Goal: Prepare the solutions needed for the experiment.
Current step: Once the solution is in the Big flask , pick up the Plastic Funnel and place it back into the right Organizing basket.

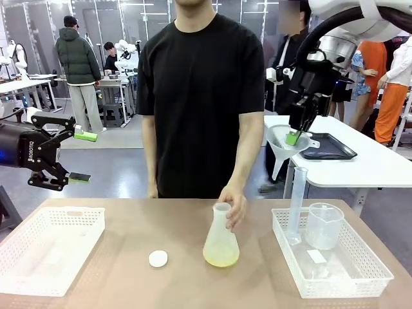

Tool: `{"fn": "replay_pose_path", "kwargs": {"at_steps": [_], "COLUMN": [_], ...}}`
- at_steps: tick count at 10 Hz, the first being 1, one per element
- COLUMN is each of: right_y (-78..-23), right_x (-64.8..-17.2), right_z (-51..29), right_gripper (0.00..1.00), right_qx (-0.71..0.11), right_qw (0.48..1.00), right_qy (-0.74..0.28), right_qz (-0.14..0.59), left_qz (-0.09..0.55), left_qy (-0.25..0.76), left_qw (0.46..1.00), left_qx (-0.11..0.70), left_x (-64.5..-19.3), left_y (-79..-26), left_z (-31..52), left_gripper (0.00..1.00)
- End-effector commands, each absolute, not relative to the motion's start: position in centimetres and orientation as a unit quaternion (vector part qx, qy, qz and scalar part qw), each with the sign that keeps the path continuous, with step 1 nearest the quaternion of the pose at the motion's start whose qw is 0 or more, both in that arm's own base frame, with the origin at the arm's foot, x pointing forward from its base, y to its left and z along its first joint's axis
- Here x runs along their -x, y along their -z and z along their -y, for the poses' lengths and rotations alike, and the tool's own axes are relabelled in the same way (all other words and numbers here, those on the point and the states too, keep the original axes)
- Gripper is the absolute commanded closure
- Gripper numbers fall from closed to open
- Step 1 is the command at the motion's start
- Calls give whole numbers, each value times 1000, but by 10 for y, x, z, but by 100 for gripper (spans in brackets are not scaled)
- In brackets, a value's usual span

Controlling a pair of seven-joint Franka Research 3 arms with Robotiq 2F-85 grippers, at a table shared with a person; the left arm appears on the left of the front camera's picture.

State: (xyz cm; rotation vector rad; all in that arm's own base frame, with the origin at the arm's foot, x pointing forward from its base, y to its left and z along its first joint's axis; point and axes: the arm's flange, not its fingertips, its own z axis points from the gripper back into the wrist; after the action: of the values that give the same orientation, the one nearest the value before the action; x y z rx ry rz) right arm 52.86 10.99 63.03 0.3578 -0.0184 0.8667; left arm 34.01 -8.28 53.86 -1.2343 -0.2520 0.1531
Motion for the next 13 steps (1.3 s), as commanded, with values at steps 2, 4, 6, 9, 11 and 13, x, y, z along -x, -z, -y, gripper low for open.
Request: {"fn": "replay_pose_path", "kwargs": {"at_steps": [2, 4, 6, 9, 11, 13], "right_y": [-630, -611, -601, -568, -539, -515], "right_x": [-529, -512, -484, -455, -456, -473], "right_z": [-110, -85, -38, -9, -9, -12], "right_gripper": [93, 93, 93, 93, 93, 93], "right_qx": [-172, -81, -65, -106, -122, -126], "right_qw": [892, 881, 880, 894, 905, 914], "right_qy": [-418, -465, -465, -430, -404, -383], "right_qz": [9, -33, -75, -72, -56, -49], "left_qz": [114, 114, 114, 114, 114, 114], "left_qy": [-75, -75, -75, -75, -75, -75], "left_qw": [797, 797, 797, 797, 797, 797], "left_qx": [589, 589, 589, 589, 589, 589], "left_x": [-340, -340, -340, -340, -340, -340], "left_y": [-540, -540, -540, -540, -540, -540], "left_z": [87, 87, 87, 87, 87, 87], "left_gripper": [0, 0, 0, 0, 0, 0]}}
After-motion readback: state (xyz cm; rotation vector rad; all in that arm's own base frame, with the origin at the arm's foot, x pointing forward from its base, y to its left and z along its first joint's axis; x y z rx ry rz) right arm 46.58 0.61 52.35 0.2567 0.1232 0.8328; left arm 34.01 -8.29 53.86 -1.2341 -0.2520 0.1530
